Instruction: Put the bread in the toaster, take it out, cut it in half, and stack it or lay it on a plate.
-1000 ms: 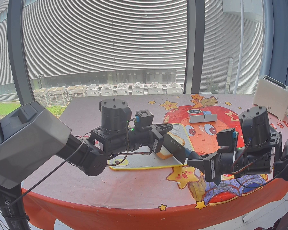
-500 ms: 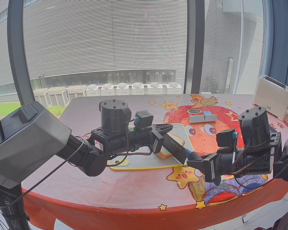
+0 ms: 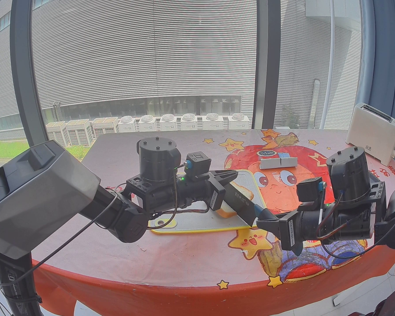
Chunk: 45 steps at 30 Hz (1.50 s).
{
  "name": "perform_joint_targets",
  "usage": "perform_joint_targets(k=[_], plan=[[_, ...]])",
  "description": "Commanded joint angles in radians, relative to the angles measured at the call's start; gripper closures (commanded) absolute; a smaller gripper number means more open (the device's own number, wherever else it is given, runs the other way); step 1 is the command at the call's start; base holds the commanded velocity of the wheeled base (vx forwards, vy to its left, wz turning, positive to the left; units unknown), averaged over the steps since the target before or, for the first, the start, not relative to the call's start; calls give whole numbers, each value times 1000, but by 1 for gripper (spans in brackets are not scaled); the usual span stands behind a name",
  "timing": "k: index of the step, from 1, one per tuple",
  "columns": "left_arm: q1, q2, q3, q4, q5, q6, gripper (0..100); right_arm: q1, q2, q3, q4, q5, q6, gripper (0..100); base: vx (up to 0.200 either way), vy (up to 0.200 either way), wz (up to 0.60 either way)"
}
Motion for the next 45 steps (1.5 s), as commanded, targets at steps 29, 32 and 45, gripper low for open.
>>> perform_joint_targets(k=[29, 32, 45], plan=[[2, 12, -2, -8, 2, -2, 100, 2, 0, 1, 6, 1, 0, 100, 0, 0, 0], [4, 11, 1, -8, 2, -2, 100, 1, 0, 1, -6, 1, 0, 100, 0, 0, 0], [7, 26, 10, -7, 12, -2, 100, 1, 12, 0, -4, -1, 0, 100, 0, 0, 0]])
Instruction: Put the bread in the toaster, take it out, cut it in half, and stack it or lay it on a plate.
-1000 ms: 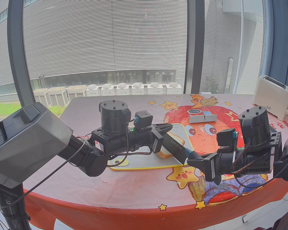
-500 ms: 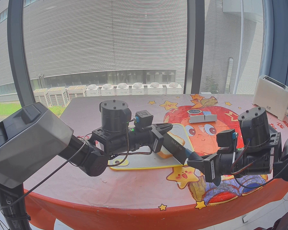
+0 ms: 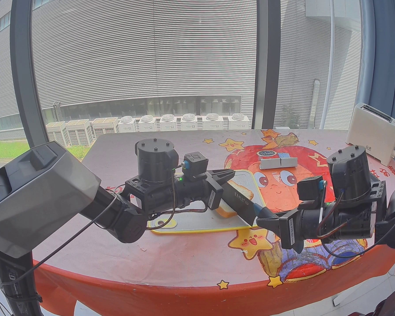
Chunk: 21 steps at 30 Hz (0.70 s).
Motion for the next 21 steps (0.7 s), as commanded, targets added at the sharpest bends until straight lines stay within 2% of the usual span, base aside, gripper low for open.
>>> perform_joint_targets(k=[1, 21], plan=[[0, 7, -1, 9, 1, 0, 100, 1, 21, 4, 3, -1, -2, 100, 0, 0, 0], [14, 15, -4, -9, 1, -3, 100, 1, 12, -5, -2, -10, -2, 100, 0, 0, 0]])
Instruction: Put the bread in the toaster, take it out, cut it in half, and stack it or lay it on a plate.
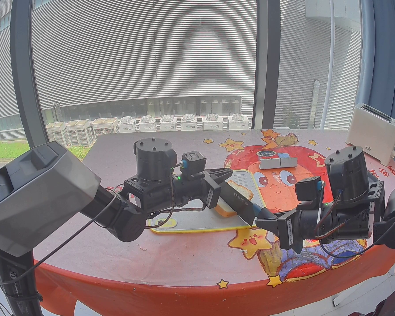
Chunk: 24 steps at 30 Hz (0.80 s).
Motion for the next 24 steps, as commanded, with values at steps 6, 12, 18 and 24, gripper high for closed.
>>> perform_joint_targets(k=[6, 12, 18, 24], plan=[[2, 9, 0, -3, 0, 0, 100, -1, 12, 3, -3, 0, -2, 100, 0, 0, 0], [-1, -1, -1, -4, 0, 0, 100, -1, 22, 5, -3, 0, -2, 100, 0, 0, 0], [-8, -48, 0, -4, 0, 0, 100, -1, 14, 0, -3, 0, 0, 100, 0, 0, 0], [-17, -99, 7, -4, 0, -2, 100, -1, -3, 2, -3, 0, 0, 100, 0, 0, 0]])
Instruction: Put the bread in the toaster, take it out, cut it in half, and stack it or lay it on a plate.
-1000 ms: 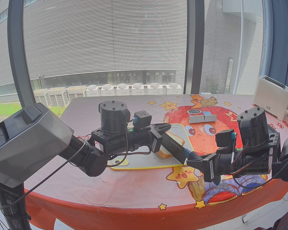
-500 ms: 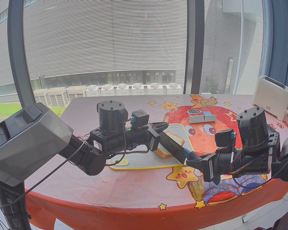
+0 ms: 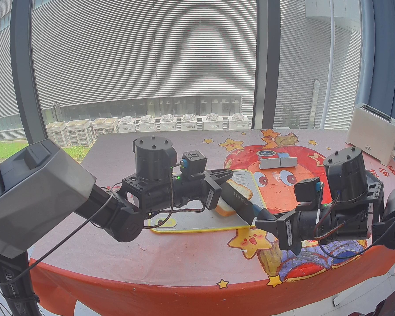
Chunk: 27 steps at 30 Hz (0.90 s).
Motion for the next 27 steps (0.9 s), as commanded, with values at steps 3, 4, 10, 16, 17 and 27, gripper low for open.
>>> perform_joint_targets(k=[3, 4, 10, 16, 17, 27], plan=[[-19, -53, 6, -16, 0, -1, 100, 2, -6, 2, -2, 0, 0, 100, 0, 0, 0], [-23, -55, 8, -16, 0, -1, 100, 2, -6, 2, -2, 0, 0, 100, 0, 0, 0], [-45, -44, 38, -16, 0, 4, 100, 0, -8, 3, -2, 0, 0, 100, 0, 0, 0], [-48, -12, 57, -16, 4, 5, 100, 2, -5, 3, -2, 0, 0, 100, 0, 0, 0], [-48, -1, 57, -16, 8, 5, 100, 2, -5, 3, -2, 0, 0, 100, 0, 0, 0], [-45, 43, 58, -18, 17, 5, 100, 2, -6, 3, -2, 0, 0, 100, 0, 0, 0]])
